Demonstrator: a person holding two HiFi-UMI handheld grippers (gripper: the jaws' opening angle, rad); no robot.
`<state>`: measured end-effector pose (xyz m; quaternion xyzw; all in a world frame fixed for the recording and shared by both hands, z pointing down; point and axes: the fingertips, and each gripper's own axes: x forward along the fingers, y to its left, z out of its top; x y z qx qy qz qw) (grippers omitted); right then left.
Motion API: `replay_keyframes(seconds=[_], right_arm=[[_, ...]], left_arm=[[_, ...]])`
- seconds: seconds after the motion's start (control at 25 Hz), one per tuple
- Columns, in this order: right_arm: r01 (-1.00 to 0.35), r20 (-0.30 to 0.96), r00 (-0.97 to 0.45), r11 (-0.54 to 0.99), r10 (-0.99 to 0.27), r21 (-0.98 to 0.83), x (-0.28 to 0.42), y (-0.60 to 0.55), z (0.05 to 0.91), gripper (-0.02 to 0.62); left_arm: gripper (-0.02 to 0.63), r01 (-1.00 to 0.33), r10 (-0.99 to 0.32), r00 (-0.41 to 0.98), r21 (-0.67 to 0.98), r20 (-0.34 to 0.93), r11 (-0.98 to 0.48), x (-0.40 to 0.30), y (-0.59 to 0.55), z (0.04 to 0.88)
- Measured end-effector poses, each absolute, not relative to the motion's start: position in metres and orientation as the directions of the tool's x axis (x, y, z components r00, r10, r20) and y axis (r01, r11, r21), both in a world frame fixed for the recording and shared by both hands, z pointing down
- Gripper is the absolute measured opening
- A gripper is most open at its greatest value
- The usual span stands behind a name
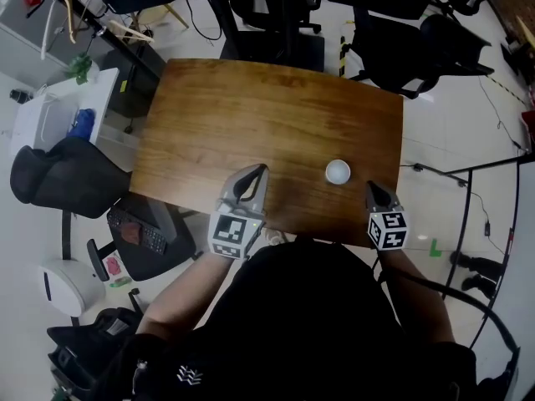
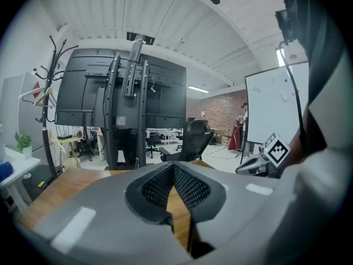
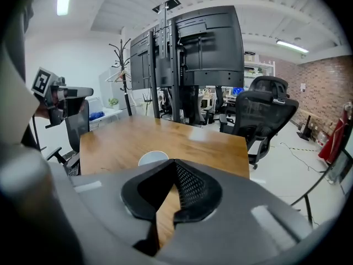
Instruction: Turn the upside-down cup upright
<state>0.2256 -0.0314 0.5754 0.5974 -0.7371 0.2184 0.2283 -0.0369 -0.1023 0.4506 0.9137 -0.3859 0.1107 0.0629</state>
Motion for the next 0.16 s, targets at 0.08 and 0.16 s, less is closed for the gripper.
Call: replay_keyframes(seconds=[0.08,0.16], right_arm=[[-0.982,0.59,-0.178,0.184,-0.788,-0.05,0.2272,-0.0349,0.5725,0.002],[-0.983,0.582,-0.175,0.179,-0.794,-0.051,0.2283,-0.0381,0.5698,0.002]], left_arm=[[0.0,-0.724,-0.699,0.674,0.028,0.238,-0.689,-0.0385,-0.107,0.4442],[0.0,-0.73,-0.707,0.67,0.024,0.225,-0.683,-0.0409,-0.1114,0.4378]])
